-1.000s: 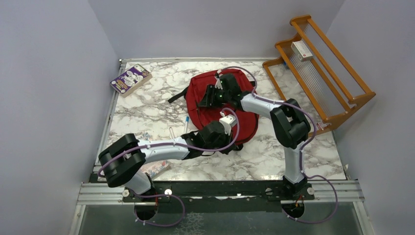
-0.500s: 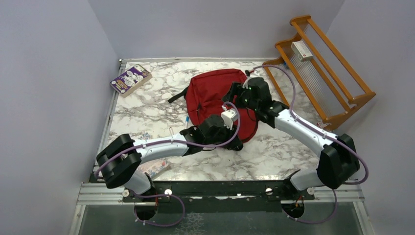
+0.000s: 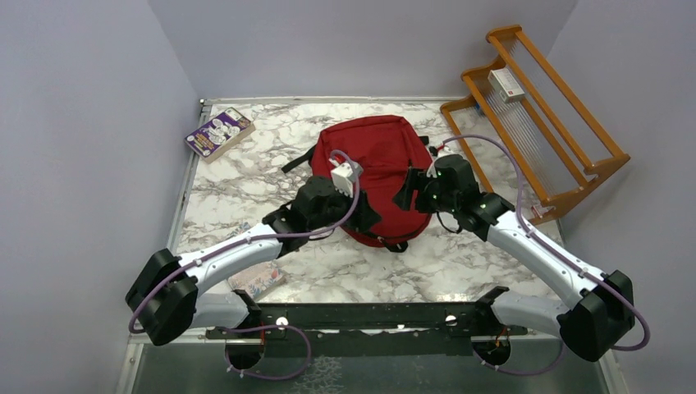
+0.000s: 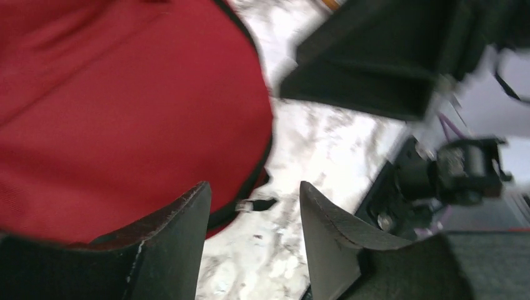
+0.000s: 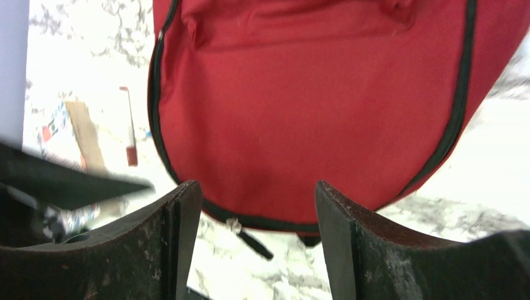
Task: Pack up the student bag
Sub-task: Unzip the student bag at the center of the board.
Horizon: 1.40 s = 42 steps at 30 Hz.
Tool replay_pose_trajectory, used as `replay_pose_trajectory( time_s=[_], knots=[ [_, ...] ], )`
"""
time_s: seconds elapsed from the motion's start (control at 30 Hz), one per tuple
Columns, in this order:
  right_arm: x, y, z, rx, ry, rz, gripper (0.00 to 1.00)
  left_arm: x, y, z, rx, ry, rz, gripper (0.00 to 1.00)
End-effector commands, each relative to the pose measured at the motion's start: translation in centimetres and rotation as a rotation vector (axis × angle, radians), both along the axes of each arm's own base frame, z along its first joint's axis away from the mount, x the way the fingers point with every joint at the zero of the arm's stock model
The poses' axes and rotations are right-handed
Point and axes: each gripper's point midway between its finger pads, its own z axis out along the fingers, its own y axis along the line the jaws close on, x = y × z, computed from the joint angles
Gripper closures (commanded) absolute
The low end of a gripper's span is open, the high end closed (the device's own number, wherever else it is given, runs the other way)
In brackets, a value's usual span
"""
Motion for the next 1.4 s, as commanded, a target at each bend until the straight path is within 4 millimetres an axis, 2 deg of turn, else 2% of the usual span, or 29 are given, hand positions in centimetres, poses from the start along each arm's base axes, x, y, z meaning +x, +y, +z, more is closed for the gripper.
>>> replay_pose_trajectory(
  time_s=[0.0,0.23,0.53,0.87,1.07,1.37],
  knots=[
    [-5.2,0.4,-2.3,0.033,0.179,0.134,0.29,3.4,4.1,-0.9,0.05,0.037,0.228,0.43],
    [-8.5,1.6,-4.9,0.087,0.286,0.277,0.29,5.5,6.2,-2.1,0.113,0.055,0.306,0.41],
    [-9.9,3.6,-7.7,0.169,0.339,0.363,0.36,5.3,6.8,-3.6,0.135,0.105,0.31,0.41],
    [-8.6,4.5,-10.8,0.151,0.306,0.338,0.38,5.2,6.6,-4.0,0.131,0.131,0.303,0.41],
    [-8.1,5.1,-11.2,0.173,0.28,0.347,0.39,5.2,6.6,-4.0,0.134,0.131,0.301,0.41],
    [-8.5,5.6,-11.3,0.222,0.276,0.355,0.49,5.0,6.6,-4.5,0.138,0.146,0.298,0.41]
  ],
)
